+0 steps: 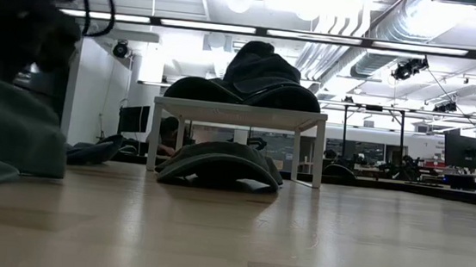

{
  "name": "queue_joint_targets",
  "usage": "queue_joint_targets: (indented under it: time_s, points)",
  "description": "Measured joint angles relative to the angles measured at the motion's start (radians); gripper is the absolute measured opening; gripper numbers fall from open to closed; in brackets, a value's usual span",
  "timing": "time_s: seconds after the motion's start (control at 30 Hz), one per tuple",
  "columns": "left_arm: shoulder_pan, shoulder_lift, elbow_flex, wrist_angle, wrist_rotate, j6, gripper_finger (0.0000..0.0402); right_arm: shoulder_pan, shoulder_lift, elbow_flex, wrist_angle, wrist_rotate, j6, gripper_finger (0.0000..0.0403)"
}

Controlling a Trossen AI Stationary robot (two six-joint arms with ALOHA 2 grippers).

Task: Pick & Place hat
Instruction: Put the bottom gray cap on the shelf

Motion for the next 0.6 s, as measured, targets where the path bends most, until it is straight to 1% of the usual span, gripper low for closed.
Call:
queue_joint_targets:
  time_s: [0.37,0.47,0.6]
  points:
    - [0.001,-0.001,0.277,-0.246,-0.129,0.055,0.0052,0.000,0.000,0.000,0.063,0.011,-0.051,0.0222]
    - [0.001,-0.002,0.333,-0.282,-0.162,0.073,0.0052,0.000,0.000,0.000,0.067,0.018,-0.053,0.0222]
    - [0.001,-0.002,0.388,-0.293,-0.175,0.107,0.0052,0.000,0.000,0.000,0.067,0.017,-0.060,0.0222]
